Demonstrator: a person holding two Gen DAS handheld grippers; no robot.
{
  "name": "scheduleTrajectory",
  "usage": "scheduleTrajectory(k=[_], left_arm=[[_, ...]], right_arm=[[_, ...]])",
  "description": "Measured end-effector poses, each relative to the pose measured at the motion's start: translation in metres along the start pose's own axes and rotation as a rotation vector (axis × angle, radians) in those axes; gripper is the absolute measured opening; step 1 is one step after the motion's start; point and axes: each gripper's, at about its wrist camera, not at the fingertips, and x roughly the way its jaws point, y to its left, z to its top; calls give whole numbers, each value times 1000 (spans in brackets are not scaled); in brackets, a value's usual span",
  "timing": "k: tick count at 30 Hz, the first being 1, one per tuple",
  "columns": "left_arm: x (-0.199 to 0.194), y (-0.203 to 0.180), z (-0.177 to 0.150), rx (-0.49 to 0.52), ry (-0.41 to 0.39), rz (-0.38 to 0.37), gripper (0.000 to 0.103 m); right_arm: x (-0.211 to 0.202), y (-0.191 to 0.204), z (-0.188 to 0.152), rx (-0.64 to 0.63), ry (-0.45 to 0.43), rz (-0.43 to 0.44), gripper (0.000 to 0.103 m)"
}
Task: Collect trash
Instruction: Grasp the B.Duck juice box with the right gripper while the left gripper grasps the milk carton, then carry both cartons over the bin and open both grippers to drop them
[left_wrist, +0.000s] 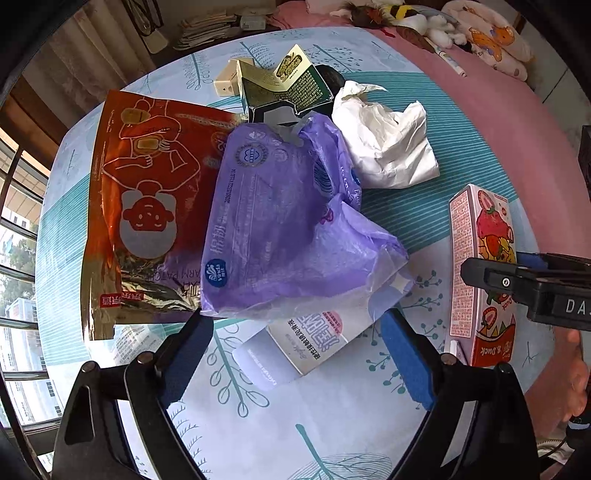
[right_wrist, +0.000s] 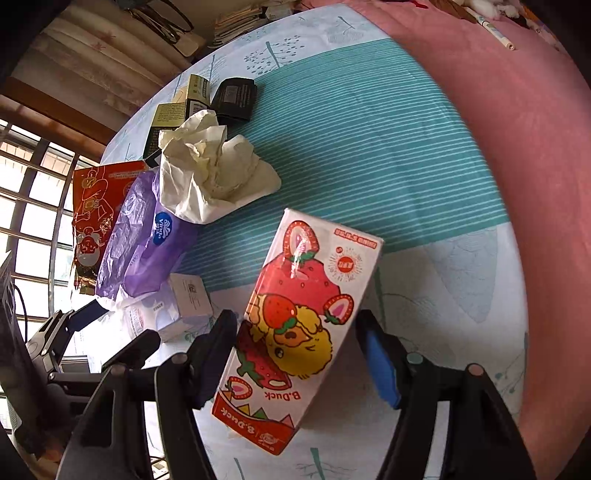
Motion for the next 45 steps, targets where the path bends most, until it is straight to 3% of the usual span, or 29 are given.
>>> scheduleTrajectory(k=[2, 4, 10, 15, 30, 36, 45], left_arm=[[5, -5, 2, -3, 18, -18, 82], [14, -10, 3, -3, 51, -19, 62], [17, -18, -7, -47, 50, -43, 44], [10, -15, -27, -107, 44, -68, 37], [-70, 2, -103, -21, -105, -86, 34], [-108, 18, -144, 31, -175, -78, 34], [-143, 64, -228, 12, -215, -123, 34]], right_arm=[[1, 1, -1, -6, 4, -9, 67], [2, 5, -1, -21, 4, -21, 67], [3, 10, -5, -40, -2, -27, 66], [-2, 6, -16, -40, -9, -11, 61], [-30, 18, -67, 23, -71, 57, 58], [-50, 44, -112, 28, -124, 78, 58], [-51, 91, -200, 24, -123, 47, 58]])
